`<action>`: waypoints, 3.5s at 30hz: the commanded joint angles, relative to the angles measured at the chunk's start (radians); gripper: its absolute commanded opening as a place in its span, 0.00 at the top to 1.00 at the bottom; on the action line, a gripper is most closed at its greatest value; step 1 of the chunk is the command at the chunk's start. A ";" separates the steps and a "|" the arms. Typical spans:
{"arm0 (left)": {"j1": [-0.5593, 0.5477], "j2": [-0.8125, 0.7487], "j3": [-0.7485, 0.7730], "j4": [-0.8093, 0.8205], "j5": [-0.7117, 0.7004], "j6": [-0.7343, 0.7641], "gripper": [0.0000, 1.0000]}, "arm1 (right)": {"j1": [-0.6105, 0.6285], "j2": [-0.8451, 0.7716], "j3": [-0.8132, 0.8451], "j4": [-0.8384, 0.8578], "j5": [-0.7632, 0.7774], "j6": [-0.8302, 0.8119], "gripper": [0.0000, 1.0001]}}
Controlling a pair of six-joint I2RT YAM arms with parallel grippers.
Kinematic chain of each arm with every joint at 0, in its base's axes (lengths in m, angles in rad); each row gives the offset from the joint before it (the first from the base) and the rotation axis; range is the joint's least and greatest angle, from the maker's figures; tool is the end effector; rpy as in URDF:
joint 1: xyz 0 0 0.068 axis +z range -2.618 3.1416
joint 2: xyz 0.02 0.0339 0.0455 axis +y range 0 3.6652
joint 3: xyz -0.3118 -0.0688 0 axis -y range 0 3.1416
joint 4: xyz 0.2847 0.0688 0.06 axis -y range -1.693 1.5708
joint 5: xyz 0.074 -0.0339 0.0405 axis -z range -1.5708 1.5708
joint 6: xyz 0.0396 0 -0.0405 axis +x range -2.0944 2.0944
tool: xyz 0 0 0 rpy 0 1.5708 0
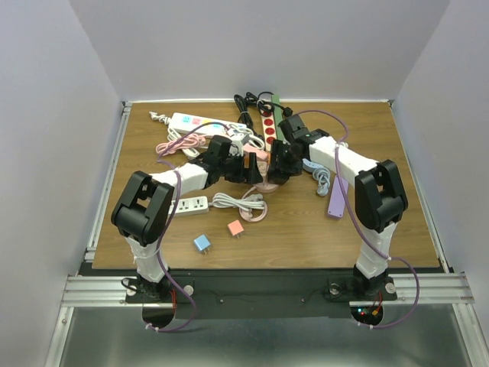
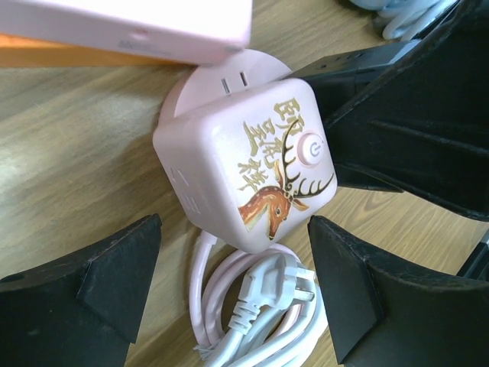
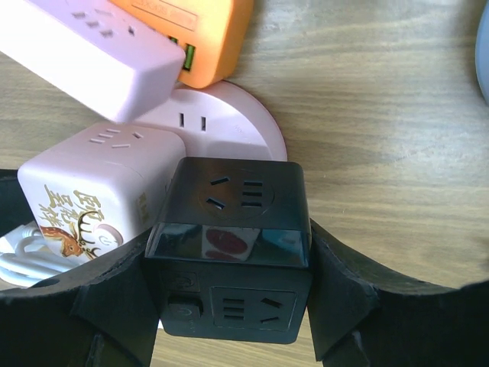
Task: Insert the plug
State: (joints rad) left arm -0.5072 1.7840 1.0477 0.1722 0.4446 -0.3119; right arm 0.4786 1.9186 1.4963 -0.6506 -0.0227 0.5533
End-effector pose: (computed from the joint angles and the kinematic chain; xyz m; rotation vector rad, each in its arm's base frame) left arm 0.3676 -0.2237 0.2128 0.4888 2.1709 -0.9421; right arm 0.4122 0.2149 0.2449 0.0929 2.6946 0.3648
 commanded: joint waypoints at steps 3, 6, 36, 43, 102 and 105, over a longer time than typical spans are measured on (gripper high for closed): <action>0.052 -0.061 0.046 0.065 0.055 -0.021 0.11 | -0.015 0.062 0.064 -0.024 0.063 -0.055 1.00; 0.075 -0.066 0.046 0.073 0.075 -0.030 0.11 | -0.015 0.083 0.077 -0.030 0.082 -0.059 1.00; 0.130 0.006 -0.021 0.201 0.117 -0.113 0.12 | 0.054 0.247 0.208 -0.109 0.179 -0.110 1.00; 0.127 -0.018 -0.078 0.216 0.120 -0.124 0.12 | 0.057 0.249 0.144 -0.061 0.196 -0.118 1.00; 0.119 0.017 -0.115 0.234 0.091 -0.159 0.23 | 0.078 -0.069 0.036 0.032 0.178 -0.092 0.13; 0.119 0.015 -0.117 0.234 0.092 -0.159 0.23 | 0.077 -0.055 0.036 0.035 0.175 -0.092 0.15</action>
State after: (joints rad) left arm -0.3847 1.8069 0.9298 0.4927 0.5823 -0.5251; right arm 0.5514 1.8484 1.5341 -0.6285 0.1322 0.4496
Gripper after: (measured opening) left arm 0.774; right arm 0.861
